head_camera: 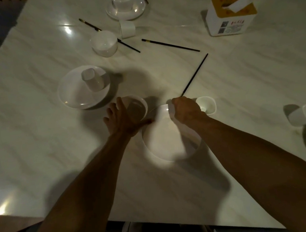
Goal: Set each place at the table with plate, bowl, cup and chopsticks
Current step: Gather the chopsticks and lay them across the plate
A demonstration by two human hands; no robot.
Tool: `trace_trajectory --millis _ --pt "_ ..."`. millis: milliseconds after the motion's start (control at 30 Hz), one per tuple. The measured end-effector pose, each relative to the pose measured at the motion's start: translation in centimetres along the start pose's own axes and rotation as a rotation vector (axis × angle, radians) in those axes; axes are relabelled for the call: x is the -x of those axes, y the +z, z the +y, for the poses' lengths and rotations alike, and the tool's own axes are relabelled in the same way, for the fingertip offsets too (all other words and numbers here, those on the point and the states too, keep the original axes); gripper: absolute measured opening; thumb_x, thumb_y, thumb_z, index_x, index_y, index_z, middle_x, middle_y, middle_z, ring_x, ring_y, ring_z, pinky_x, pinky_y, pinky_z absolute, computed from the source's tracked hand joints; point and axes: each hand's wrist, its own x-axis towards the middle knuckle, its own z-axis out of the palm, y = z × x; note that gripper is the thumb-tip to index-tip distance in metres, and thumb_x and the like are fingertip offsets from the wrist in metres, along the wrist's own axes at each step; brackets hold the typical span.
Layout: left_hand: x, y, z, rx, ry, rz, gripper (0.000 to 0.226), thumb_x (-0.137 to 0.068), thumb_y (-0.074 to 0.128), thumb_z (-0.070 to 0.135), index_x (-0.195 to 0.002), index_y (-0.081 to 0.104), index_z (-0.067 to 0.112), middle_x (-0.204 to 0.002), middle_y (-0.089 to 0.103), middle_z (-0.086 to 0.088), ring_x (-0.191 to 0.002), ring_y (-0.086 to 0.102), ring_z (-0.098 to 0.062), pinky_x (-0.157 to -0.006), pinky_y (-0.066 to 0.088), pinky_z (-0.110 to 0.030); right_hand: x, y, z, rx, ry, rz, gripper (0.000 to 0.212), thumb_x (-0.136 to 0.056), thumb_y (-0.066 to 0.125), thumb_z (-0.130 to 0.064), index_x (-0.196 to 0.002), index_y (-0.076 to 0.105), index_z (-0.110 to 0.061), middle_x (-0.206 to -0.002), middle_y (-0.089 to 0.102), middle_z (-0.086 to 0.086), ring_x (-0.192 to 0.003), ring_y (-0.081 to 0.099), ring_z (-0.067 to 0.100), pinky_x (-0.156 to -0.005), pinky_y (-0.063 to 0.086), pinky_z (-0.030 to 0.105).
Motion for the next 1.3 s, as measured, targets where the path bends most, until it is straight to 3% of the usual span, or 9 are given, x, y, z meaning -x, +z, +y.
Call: trace_trajectory --millis 133,233,333,533,733,867,1067,1200,1300 --pt "-0.4 -1.2 1.0 0.004 0.042 0.103 0.14 -0.046 0.058 0.092 -0.152 0.001 0.02 -0.159 0.011 -0.014 -0.146 0.012 -0.035 -0.113 0.018 -0.058 -0.6 -0.9 -0.1 -0.05 0.047 0.061 0.027 -0.088 0.057 -0.022 -0.112 0.059 -0.009 -0.116 0.06 0.015 -0.112 0.055 0.035 -0.087 0.046 0.041" --pt "-2.9 -2.8 2.8 0.008 0.172 0.192 0.129 -0.055 0.047 0.092 -0.151 0.015 0.013 -0.156 0.023 -0.012 -0.144 0.018 -0.032 -0.113 0.022 -0.056 -1.6 -2.2 0.6 -0.111 0.075 0.092 0.024 -0.088 0.059 -0.018 -0.107 0.059 -0.005 -0.115 0.059 0.018 -0.111 0.054 0.036 -0.088 0.044 0.039" --pt "-6.0 -4.0 5.4 0.01 0.246 0.138 0.111 -0.07 0.051 0.082 -0.15 0.017 0.014 -0.156 0.023 -0.012 -0.144 0.019 -0.034 -0.114 0.02 -0.054 -2.8 -3.3 1.4 -0.211 0.135 0.15 0.02 -0.089 0.056 -0.017 -0.102 0.062 -0.003 -0.114 0.061 0.019 -0.11 0.055 0.036 -0.086 0.043 0.035" --pt "-11.4 -3.2 9.9 -0.04 0.33 0.028 0.085 -0.084 0.063 0.05 -0.15 0.023 0.015 -0.153 0.03 -0.011 -0.138 0.031 -0.032 -0.11 0.029 -0.05 -5.9 -4.6 3.1 -0.302 0.267 0.107 0.029 -0.091 0.056 -0.019 -0.115 0.056 -0.003 -0.122 0.057 0.018 -0.114 0.055 0.035 -0.09 0.043 0.035" --pt "-16.4 0.9 13.5 -0.066 0.388 -0.025 0.074 -0.085 0.064 0.043 -0.145 0.029 0.018 -0.149 0.036 -0.008 -0.133 0.038 -0.029 -0.107 0.031 -0.047 -10.4 -4.5 5.1 -0.404 0.417 0.143 0.063 -0.094 0.054 -0.023 -0.145 0.026 0.001 -0.142 0.038 0.021 -0.127 0.044 0.039 -0.103 0.038 0.042" --pt "-20.2 3.4 15.9 -0.107 0.423 -0.036 0.07 -0.085 0.064 0.039 -0.144 0.032 0.018 -0.147 0.037 -0.007 -0.133 0.038 -0.029 -0.107 0.032 -0.048 -12.7 -3.9 6.8 -0.402 0.44 0.108 0.079 -0.097 0.054 -0.026 -0.15 0.005 0.007 -0.145 0.038 0.024 -0.131 0.042 0.039 -0.109 0.033 0.041" --pt "-25.8 6.0 19.3 -0.237 0.487 0.032 0.056 -0.09 0.053 0.022 -0.143 0.036 0.015 -0.147 0.038 -0.009 -0.134 0.034 -0.031 -0.104 0.03 -0.046 -14.5 -2.9 8.0 -0.423 0.516 0.213 0.06 -0.093 0.051 -0.02 -0.142 0.027 0.005 -0.123 0.057 0.023 -0.11 0.057 0.04 -0.093 0.048 0.041" --pt "-28.7 6.4 21.0 -0.336 0.537 0.045 0.048 -0.089 0.049 0.011 -0.137 0.046 0.013 -0.135 0.047 -0.01 -0.126 0.04 -0.033 -0.101 0.032 -0.047 -14.7 -2.2 8.6 -0.392 0.485 0.26 0.041 -0.093 0.051 -0.022 -0.13 0.044 -0.005 -0.106 0.062 0.014 -0.084 0.054 0.025 -0.071 0.038 0.031" --pt "-29.4 6.3 20.8 -0.408 0.589 0.071 0.037 -0.087 0.05 0.006 -0.123 0.057 0.013 -0.123 0.052 -0.011 -0.116 0.044 -0.034 -0.095 0.033 -0.046 -14.7 -2.4 8.6 -0.359 0.487 0.238 0.041 -0.094 0.049 -0.022 -0.131 0.042 -0.006 -0.106 0.062 0.014 -0.088 0.058 0.028 -0.071 0.038 0.031"
